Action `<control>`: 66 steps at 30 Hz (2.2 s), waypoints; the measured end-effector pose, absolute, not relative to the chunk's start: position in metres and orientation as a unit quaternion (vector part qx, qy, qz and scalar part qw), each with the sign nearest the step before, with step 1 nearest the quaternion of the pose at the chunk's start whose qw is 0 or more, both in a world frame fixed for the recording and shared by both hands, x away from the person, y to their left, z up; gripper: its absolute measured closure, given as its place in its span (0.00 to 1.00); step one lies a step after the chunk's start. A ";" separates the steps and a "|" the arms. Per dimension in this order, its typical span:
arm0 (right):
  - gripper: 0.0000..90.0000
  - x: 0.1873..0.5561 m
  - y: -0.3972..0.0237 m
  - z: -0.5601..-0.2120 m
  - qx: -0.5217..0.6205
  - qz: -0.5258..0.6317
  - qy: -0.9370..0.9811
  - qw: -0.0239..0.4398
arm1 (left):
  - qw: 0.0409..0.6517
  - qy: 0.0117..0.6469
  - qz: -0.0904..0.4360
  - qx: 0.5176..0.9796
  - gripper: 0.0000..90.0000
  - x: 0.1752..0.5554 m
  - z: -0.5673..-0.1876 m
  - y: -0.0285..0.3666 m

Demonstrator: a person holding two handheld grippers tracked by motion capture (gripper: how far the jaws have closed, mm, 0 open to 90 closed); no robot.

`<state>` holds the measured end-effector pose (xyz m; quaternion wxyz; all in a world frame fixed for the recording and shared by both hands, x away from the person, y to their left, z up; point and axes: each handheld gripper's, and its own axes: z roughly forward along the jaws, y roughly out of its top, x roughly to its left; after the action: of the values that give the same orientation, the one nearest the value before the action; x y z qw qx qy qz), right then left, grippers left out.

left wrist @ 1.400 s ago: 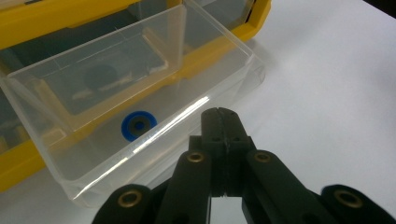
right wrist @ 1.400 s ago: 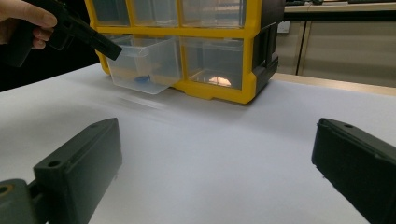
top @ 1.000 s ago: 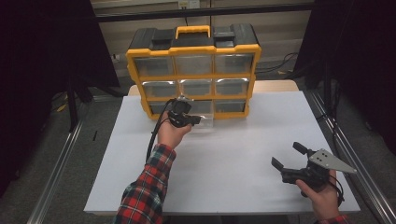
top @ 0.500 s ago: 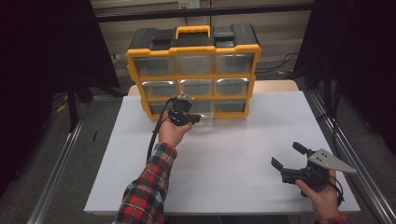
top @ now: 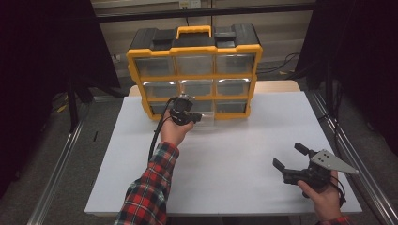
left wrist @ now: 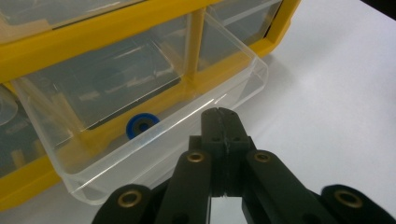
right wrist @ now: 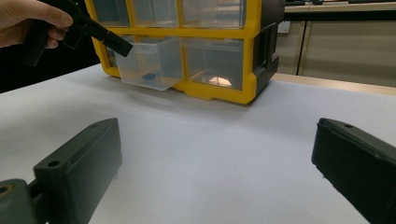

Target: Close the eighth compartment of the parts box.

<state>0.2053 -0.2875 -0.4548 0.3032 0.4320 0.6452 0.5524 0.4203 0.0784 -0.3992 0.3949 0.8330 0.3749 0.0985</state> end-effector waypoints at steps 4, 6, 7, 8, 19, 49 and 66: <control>0.01 0.205 -0.288 -0.455 0.434 0.552 0.645 0.301 | 0.390 0.375 0.099 0.835 1.00 0.421 -0.399 0.078; 0.01 0.205 -0.288 -0.454 0.434 0.553 0.645 0.301 | 0.391 0.376 0.101 0.834 1.00 0.421 -0.399 0.078; 0.01 0.205 -0.288 -0.454 0.434 0.553 0.644 0.301 | 0.391 0.376 0.102 0.834 1.00 0.422 -0.399 0.077; 0.01 0.205 -0.288 -0.454 0.434 0.554 0.644 0.300 | 0.394 0.378 0.108 0.831 1.00 0.421 -0.400 0.076; 0.01 0.205 -0.288 -0.454 0.435 0.554 0.644 0.299 | 0.393 0.382 0.117 0.828 1.00 0.425 -0.400 0.078; 0.01 0.205 -0.290 -0.454 0.432 0.555 0.644 0.301 | 0.399 0.391 0.135 0.818 1.00 0.431 -0.402 0.073; 0.01 0.204 -0.289 -0.454 0.433 0.554 0.645 0.301 | 0.389 0.394 0.140 0.821 1.00 0.435 -0.401 0.073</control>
<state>0.2045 -0.2892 -0.4544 0.3014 0.4325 0.6446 0.5536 0.4346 0.0730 -0.4006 0.3893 0.8208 0.3940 0.1397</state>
